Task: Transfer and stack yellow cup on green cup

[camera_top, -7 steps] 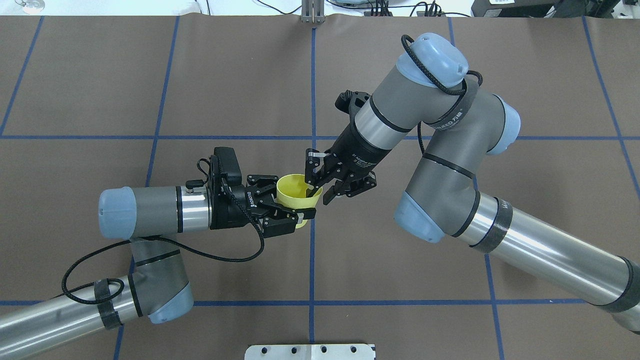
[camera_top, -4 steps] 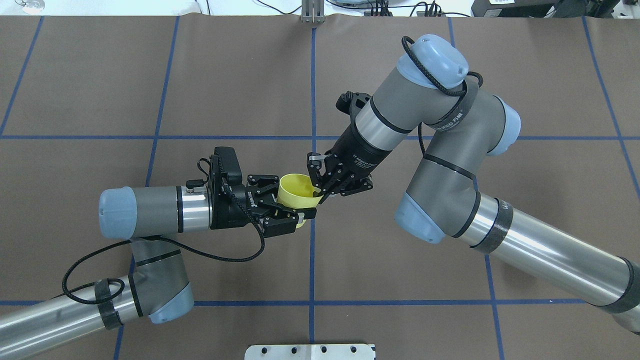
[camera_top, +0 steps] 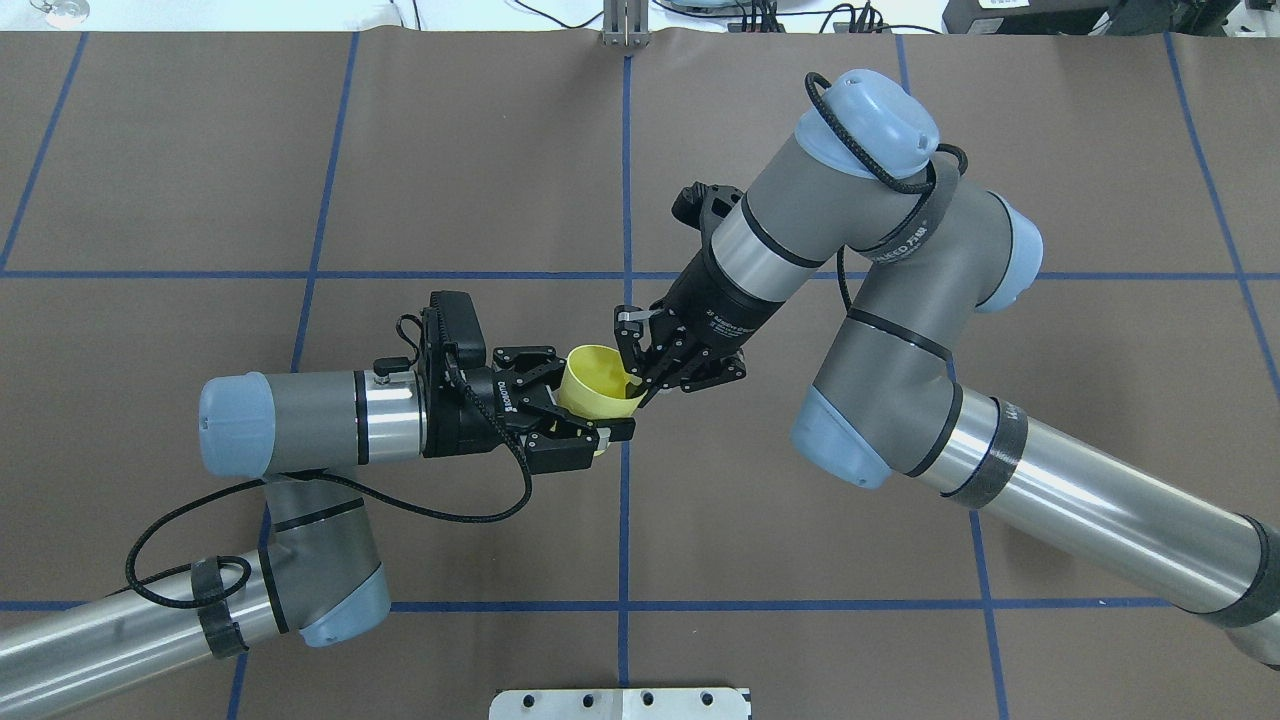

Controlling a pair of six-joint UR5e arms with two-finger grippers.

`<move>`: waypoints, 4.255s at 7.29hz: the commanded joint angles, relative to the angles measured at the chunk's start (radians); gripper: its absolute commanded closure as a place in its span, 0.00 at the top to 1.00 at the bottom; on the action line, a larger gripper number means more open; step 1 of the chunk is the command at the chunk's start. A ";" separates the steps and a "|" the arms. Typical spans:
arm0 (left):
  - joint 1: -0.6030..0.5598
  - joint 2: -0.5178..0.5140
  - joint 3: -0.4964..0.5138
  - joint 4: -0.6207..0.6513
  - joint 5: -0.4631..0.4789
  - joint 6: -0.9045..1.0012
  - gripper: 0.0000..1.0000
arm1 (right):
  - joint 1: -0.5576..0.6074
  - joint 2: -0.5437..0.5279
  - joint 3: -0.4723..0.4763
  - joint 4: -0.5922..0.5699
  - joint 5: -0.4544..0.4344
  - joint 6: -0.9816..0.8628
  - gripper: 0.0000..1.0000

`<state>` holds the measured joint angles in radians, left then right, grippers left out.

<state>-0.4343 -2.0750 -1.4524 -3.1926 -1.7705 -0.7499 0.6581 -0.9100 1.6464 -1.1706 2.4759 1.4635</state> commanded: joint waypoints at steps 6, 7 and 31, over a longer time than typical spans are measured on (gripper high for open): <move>-0.004 0.010 -0.019 0.003 0.000 -0.066 1.00 | 0.109 -0.096 0.027 -0.003 -0.009 -0.009 0.00; -0.020 0.027 -0.029 0.017 0.000 -0.069 1.00 | 0.144 -0.096 0.029 -0.018 -0.030 -0.011 0.00; -0.581 0.217 -0.477 1.392 -0.234 0.242 1.00 | 0.229 -0.647 0.501 -0.725 -0.310 -0.953 0.00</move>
<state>-1.0151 -1.8576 -1.9304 -1.8009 -2.0049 -0.5077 0.8967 -1.5569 2.1521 -1.8960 2.1636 0.5091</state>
